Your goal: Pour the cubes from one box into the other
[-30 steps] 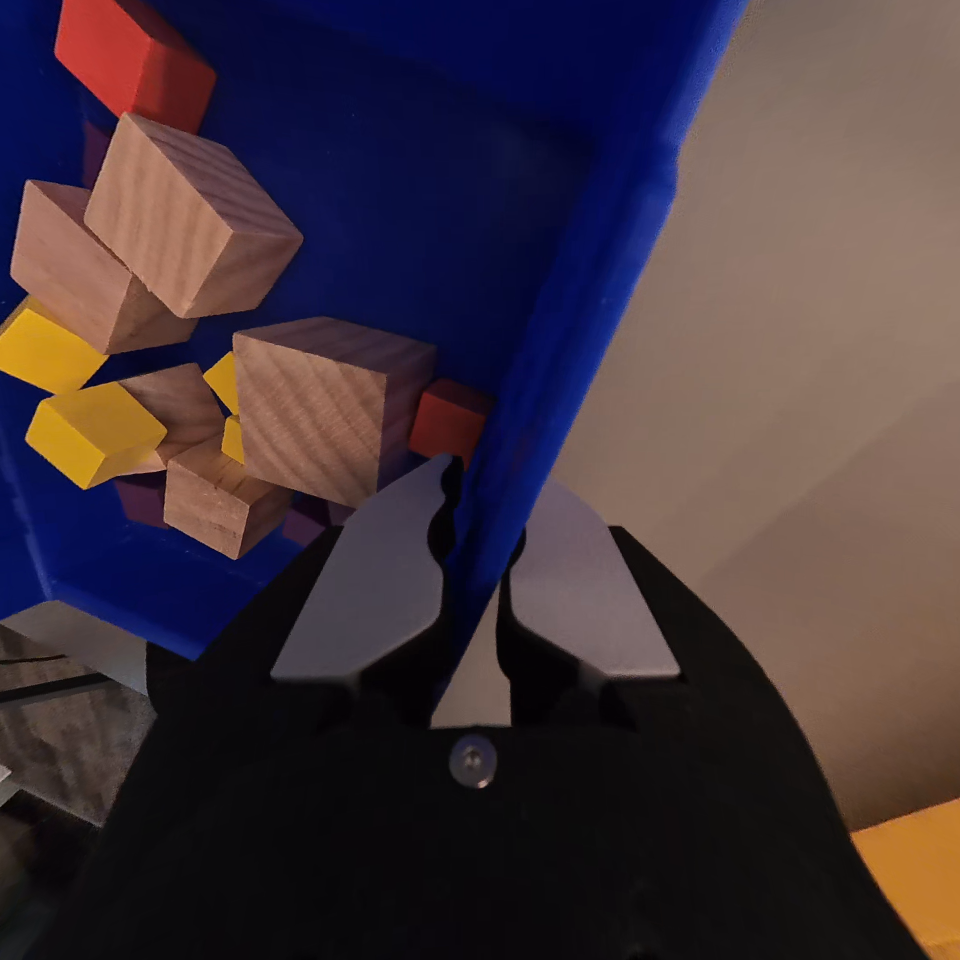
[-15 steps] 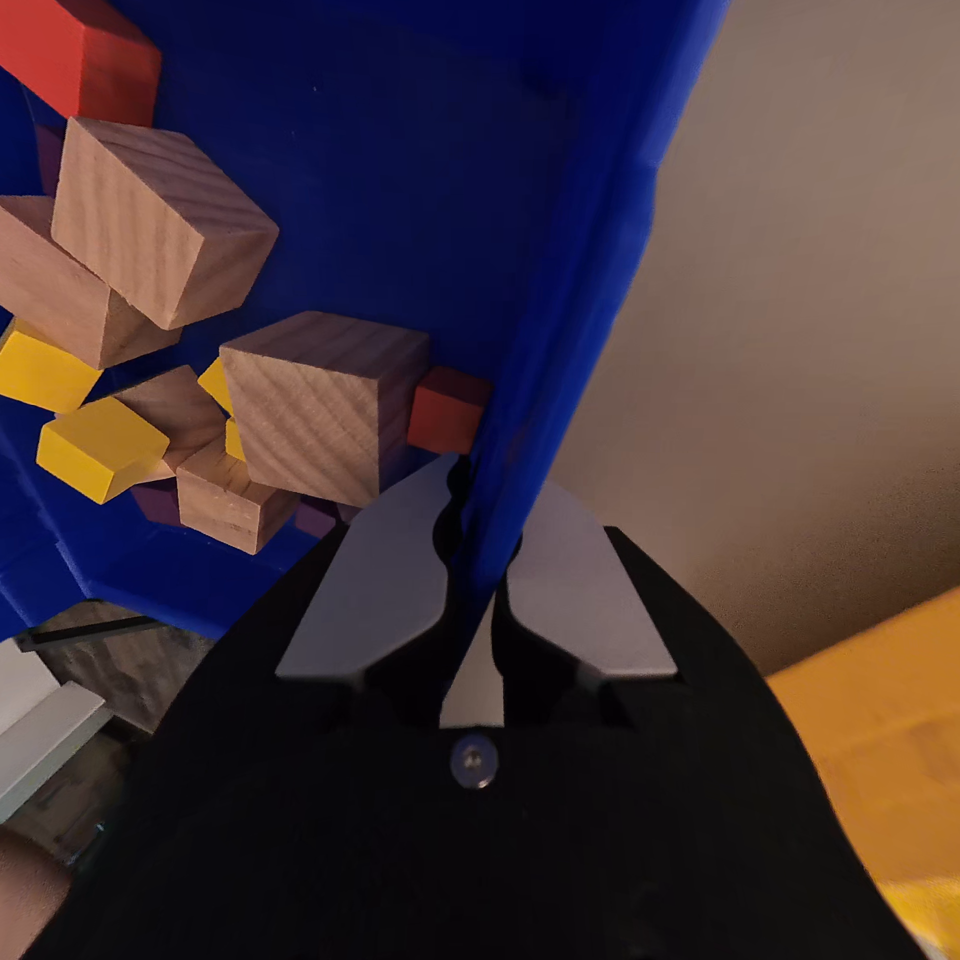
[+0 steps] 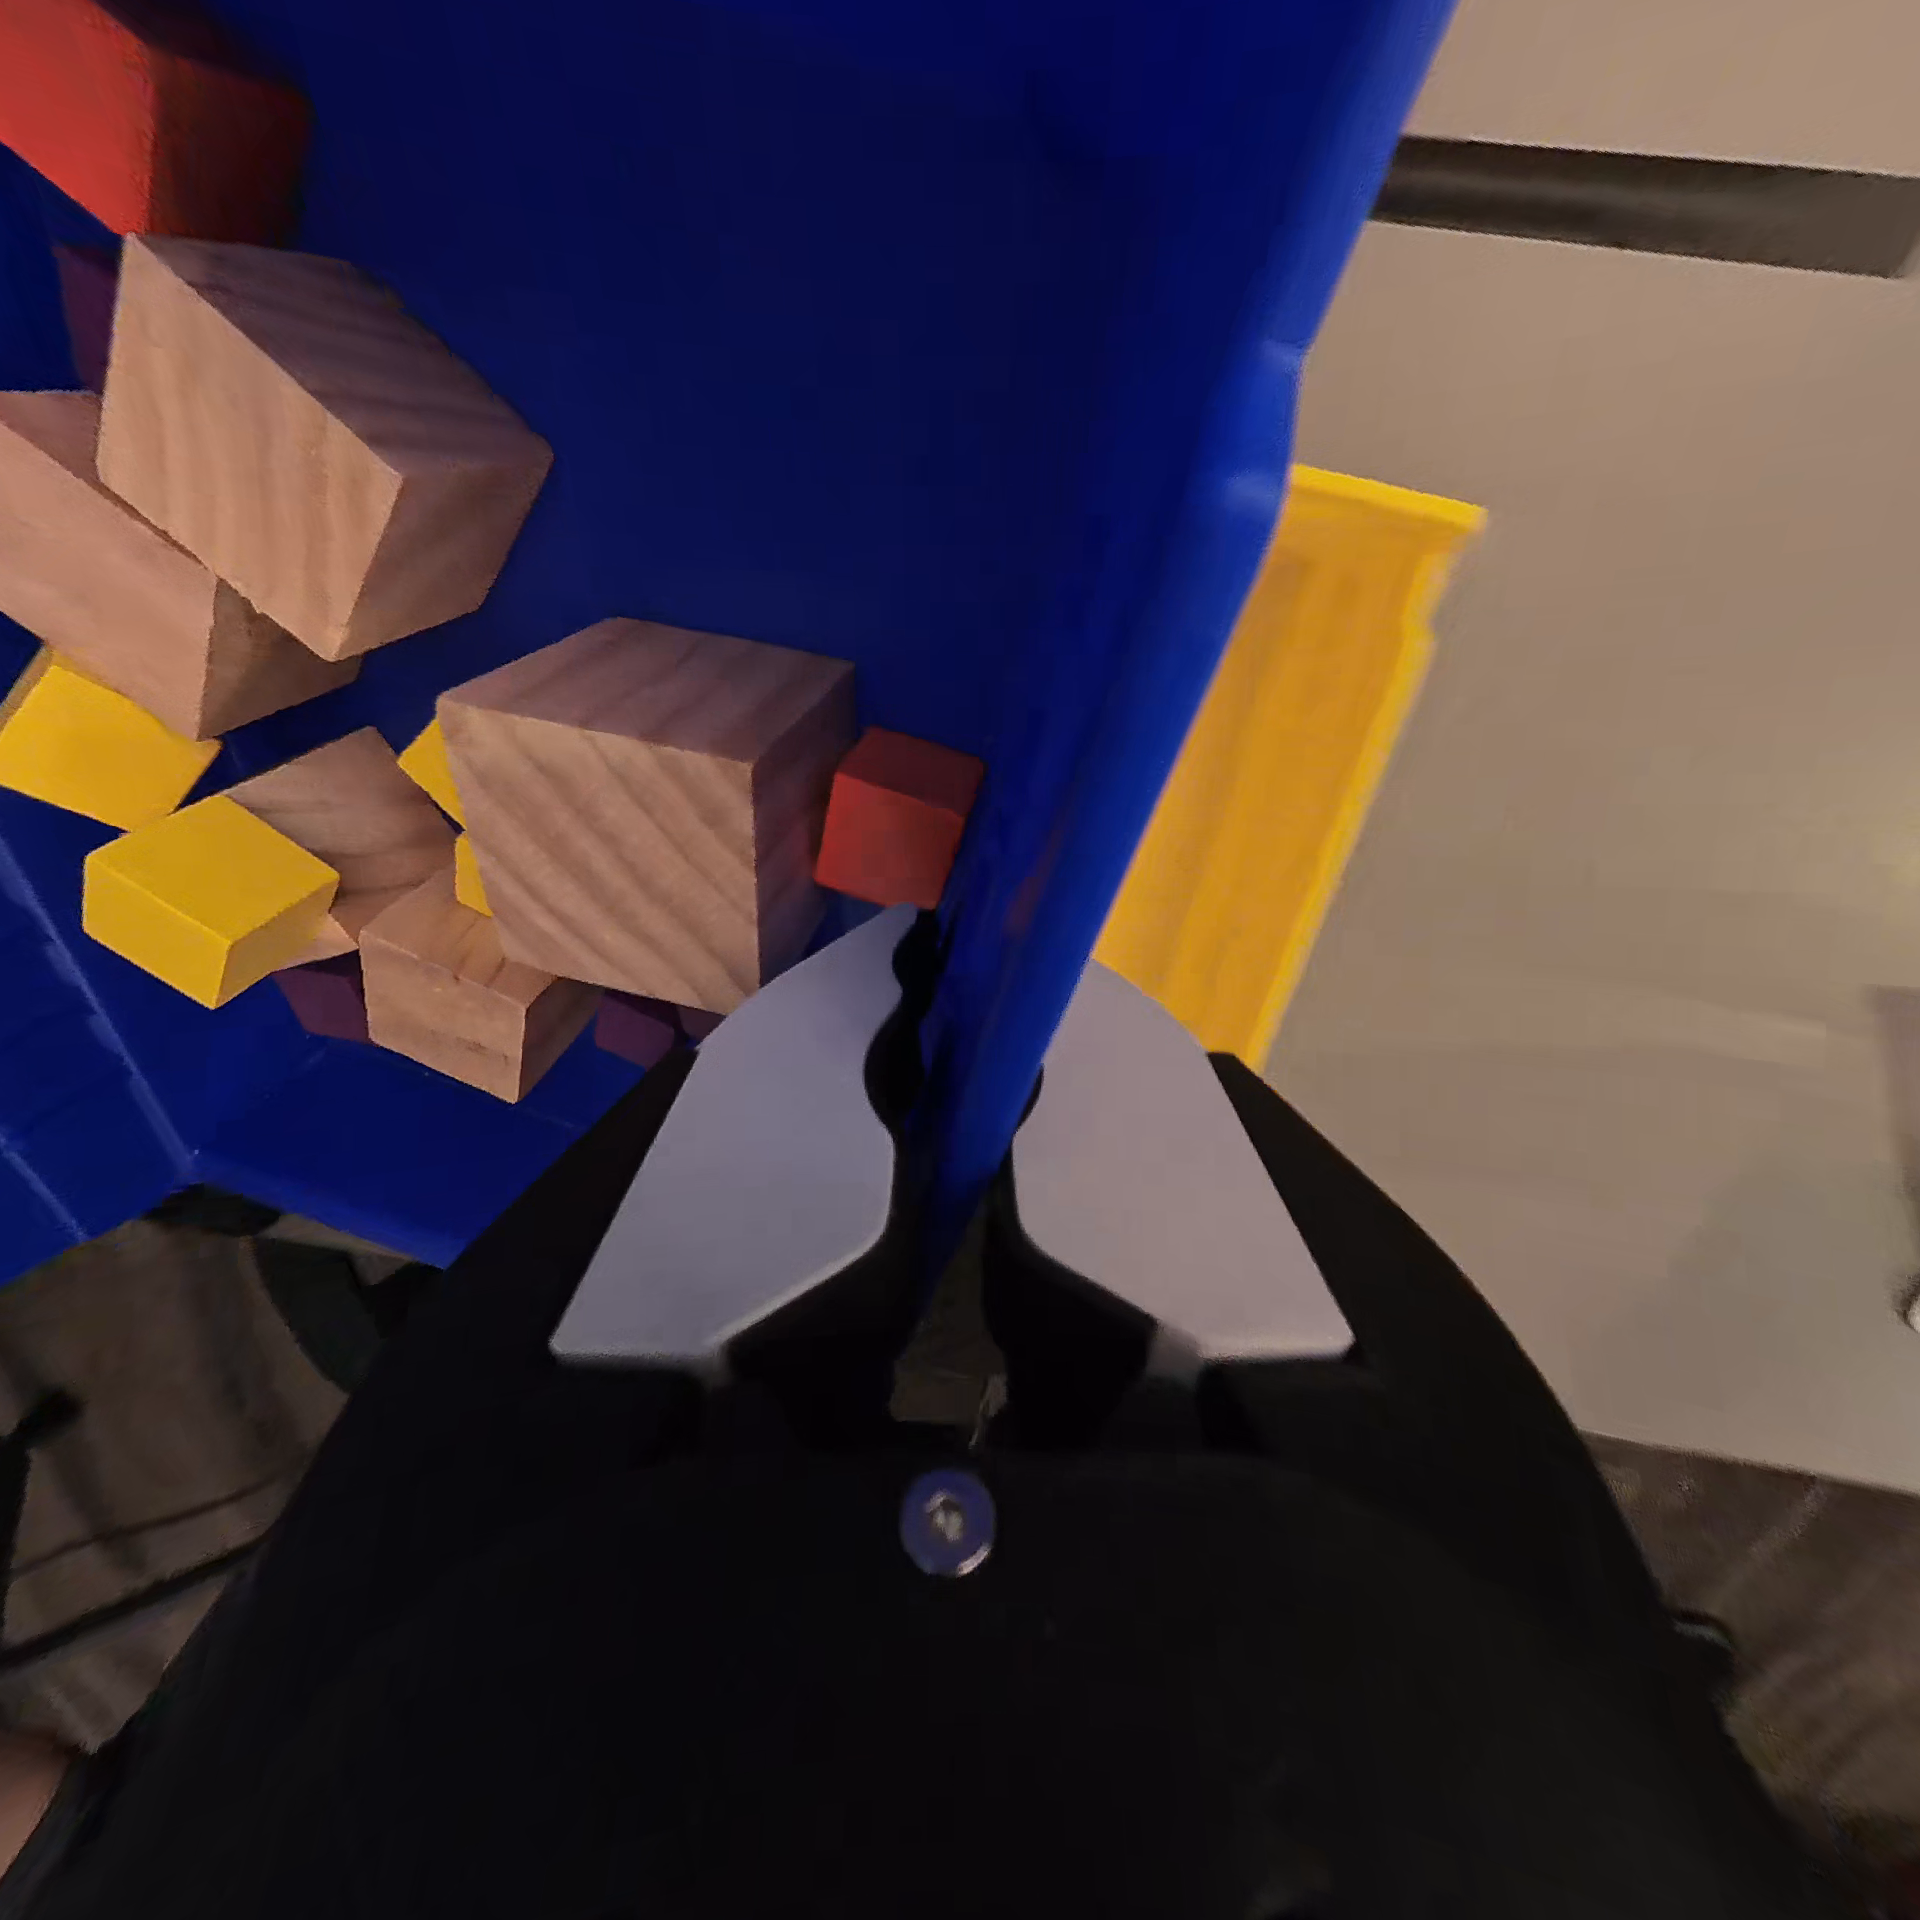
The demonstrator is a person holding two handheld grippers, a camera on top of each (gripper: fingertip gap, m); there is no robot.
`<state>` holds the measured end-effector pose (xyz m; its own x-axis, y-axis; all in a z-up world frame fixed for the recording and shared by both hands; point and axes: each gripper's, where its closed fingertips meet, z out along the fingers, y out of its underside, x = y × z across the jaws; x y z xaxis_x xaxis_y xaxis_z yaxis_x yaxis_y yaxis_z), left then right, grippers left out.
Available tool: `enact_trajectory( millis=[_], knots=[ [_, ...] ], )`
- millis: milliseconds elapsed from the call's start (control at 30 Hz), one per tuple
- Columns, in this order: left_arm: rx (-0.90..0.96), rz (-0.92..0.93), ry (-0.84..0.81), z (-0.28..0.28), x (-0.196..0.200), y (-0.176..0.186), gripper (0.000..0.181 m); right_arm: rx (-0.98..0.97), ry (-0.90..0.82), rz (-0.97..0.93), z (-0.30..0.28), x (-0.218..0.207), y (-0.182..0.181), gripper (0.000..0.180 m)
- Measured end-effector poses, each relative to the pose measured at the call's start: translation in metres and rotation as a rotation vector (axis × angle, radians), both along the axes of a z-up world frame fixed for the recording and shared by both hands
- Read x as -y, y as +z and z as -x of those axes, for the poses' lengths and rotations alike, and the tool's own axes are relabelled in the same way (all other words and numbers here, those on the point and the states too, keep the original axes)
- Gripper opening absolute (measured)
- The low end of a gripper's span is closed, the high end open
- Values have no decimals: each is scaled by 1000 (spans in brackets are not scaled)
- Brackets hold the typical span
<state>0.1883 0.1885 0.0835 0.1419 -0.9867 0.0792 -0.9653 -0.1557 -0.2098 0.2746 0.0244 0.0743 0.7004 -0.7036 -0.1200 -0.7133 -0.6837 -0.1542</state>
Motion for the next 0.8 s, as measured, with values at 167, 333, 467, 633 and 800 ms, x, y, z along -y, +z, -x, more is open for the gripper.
enact_trajectory(
  millis=[167,333,467,633,800],
  knots=[
    [135,91,-88,-65,65,-9,5,124,-92,27,-53,72,8,7],
    [277,99,-116,-106,91,-14,5,273,-111,5,-89,101,11,7],
    [381,105,-92,-124,89,-19,5,400,-94,14,-105,101,16,7],
    [487,124,-68,-133,81,-26,5,520,-65,8,-116,90,18,7],
    [642,102,-67,-136,71,-16,5,679,-36,-11,-118,79,37,7]
  ],
)
